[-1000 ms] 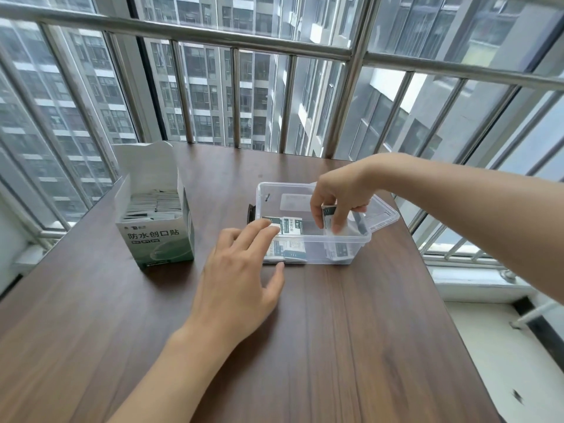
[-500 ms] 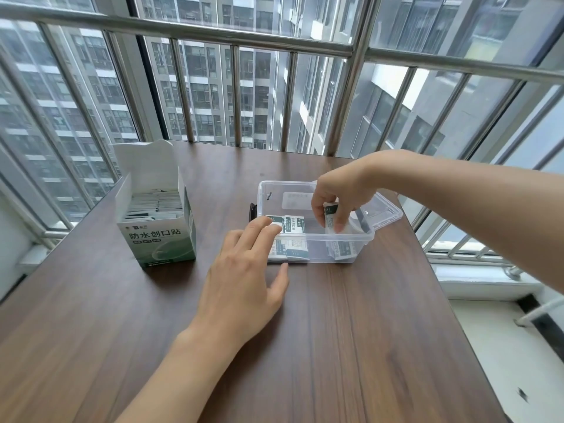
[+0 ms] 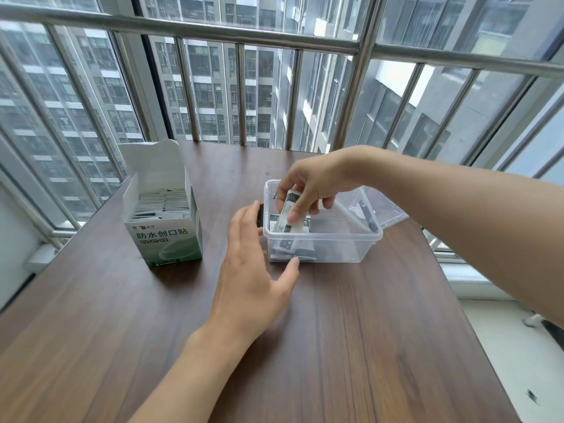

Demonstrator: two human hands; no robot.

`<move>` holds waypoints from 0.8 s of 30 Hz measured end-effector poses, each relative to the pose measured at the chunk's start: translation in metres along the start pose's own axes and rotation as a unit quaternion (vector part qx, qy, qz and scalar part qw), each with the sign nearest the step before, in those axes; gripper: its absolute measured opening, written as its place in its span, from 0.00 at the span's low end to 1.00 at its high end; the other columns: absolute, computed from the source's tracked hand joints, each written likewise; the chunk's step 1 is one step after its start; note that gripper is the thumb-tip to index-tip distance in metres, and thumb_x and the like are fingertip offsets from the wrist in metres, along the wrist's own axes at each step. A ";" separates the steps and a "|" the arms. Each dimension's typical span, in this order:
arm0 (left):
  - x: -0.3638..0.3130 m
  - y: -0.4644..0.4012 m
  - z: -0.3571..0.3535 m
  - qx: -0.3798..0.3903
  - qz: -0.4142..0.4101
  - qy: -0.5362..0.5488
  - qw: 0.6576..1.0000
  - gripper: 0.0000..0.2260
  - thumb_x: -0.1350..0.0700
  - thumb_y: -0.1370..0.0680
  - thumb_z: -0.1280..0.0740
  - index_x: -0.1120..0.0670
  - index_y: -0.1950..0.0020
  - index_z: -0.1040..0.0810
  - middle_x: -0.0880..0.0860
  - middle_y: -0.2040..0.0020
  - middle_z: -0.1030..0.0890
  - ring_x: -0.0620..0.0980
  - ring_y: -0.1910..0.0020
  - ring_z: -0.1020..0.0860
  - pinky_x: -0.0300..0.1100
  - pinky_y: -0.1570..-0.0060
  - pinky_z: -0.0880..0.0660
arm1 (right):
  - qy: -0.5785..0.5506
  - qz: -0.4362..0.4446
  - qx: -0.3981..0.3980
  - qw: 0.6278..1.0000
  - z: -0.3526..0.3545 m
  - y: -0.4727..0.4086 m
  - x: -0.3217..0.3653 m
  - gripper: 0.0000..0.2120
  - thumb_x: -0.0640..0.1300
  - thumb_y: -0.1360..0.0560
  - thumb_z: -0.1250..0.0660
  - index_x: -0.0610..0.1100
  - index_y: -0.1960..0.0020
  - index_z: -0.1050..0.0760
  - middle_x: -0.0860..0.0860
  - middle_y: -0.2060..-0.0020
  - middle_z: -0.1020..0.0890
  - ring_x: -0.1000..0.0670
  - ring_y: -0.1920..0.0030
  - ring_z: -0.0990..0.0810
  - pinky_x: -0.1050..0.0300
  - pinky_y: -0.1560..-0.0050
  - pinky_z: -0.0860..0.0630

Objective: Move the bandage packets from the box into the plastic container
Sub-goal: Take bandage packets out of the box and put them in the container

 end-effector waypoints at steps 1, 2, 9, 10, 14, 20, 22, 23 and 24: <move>0.001 0.000 -0.001 0.000 0.001 -0.001 1.000 0.40 0.53 0.30 0.23 0.50 0.22 0.40 0.44 0.29 0.35 0.45 0.37 0.27 0.50 0.43 0.22 | -0.013 -0.006 0.006 1.000 -0.006 -0.003 0.000 0.14 0.44 0.28 0.23 0.46 0.44 0.19 0.53 0.64 0.17 0.53 0.65 0.21 0.61 0.66 0.24; 0.001 0.000 -0.002 0.000 -0.002 -0.001 1.000 0.40 0.53 0.30 0.23 0.49 0.23 0.39 0.44 0.30 0.34 0.45 0.38 0.27 0.51 0.44 0.21 | -0.029 -0.010 0.011 0.999 -0.010 -0.006 -0.001 0.15 0.43 0.28 0.23 0.44 0.42 0.20 0.51 0.62 0.16 0.51 0.63 0.20 0.60 0.65 0.23; 0.007 0.001 -0.011 0.029 -0.004 0.005 1.000 0.36 0.50 0.30 0.26 0.47 0.25 0.36 0.43 0.30 0.34 0.49 0.36 0.26 0.53 0.43 0.21 | -0.157 -0.020 -0.033 0.987 -0.022 -0.012 -0.004 0.19 0.38 0.28 0.23 0.34 0.40 0.22 0.38 0.48 0.15 0.48 0.56 0.16 0.58 0.51 0.17; 0.007 0.001 -0.011 0.030 -0.005 0.007 1.000 0.35 0.49 0.30 0.27 0.47 0.25 0.36 0.43 0.31 0.35 0.49 0.36 0.26 0.52 0.43 0.21 | -0.161 -0.026 -0.051 0.985 -0.022 -0.012 -0.005 0.21 0.38 0.29 0.22 0.32 0.40 0.22 0.38 0.46 0.15 0.48 0.56 0.15 0.56 0.49 0.17; 0.008 0.000 -0.011 0.033 -0.006 0.012 0.999 0.35 0.49 0.30 0.27 0.47 0.25 0.36 0.42 0.31 0.35 0.49 0.38 0.25 0.52 0.44 0.21 | -0.162 -0.055 -0.117 0.978 -0.021 -0.010 -0.011 0.24 0.42 0.31 0.20 0.31 0.42 0.21 0.39 0.49 0.15 0.48 0.55 0.12 0.53 0.46 0.17; 0.009 0.000 -0.012 0.034 -0.004 0.015 0.999 0.35 0.48 0.30 0.28 0.48 0.25 0.35 0.42 0.31 0.35 0.50 0.38 0.25 0.52 0.46 0.20 | -0.118 -0.083 -0.182 0.973 -0.022 0.001 -0.013 0.25 0.44 0.32 0.19 0.32 0.41 0.21 0.39 0.55 0.13 0.46 0.58 0.12 0.46 0.45 0.17; 0.009 0.000 -0.012 0.033 -0.004 0.014 0.999 0.35 0.48 0.30 0.28 0.48 0.25 0.36 0.42 0.31 0.35 0.50 0.38 0.24 0.53 0.46 0.20 | -0.109 -0.087 -0.200 0.970 -0.021 0.003 -0.012 0.23 0.43 0.33 0.19 0.32 0.44 0.20 0.39 0.57 0.13 0.44 0.58 0.12 0.45 0.46 0.17; 0.009 0.000 -0.013 0.034 -0.004 0.014 0.999 0.35 0.48 0.30 0.29 0.48 0.25 0.36 0.42 0.31 0.36 0.50 0.38 0.24 0.53 0.46 0.20 | -0.112 -0.086 -0.208 0.968 -0.020 0.006 -0.011 0.22 0.43 0.32 0.19 0.31 0.44 0.19 0.38 0.57 0.13 0.43 0.59 0.12 0.45 0.47 0.16; 0.010 0.000 -0.013 0.034 -0.003 0.014 0.999 0.35 0.48 0.30 0.29 0.48 0.24 0.36 0.42 0.31 0.36 0.50 0.38 0.24 0.52 0.46 0.20 | -0.117 -0.084 -0.212 0.967 -0.019 0.008 -0.009 0.21 0.43 0.32 0.19 0.31 0.45 0.19 0.38 0.57 0.13 0.43 0.59 0.12 0.45 0.48 0.16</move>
Point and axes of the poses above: each hand's wrist, its own y-axis away from the middle knuckle, its own z-axis out of the back of the hand, x = y × z, the point moved 8 cm from there along -y, towards the middle knuckle
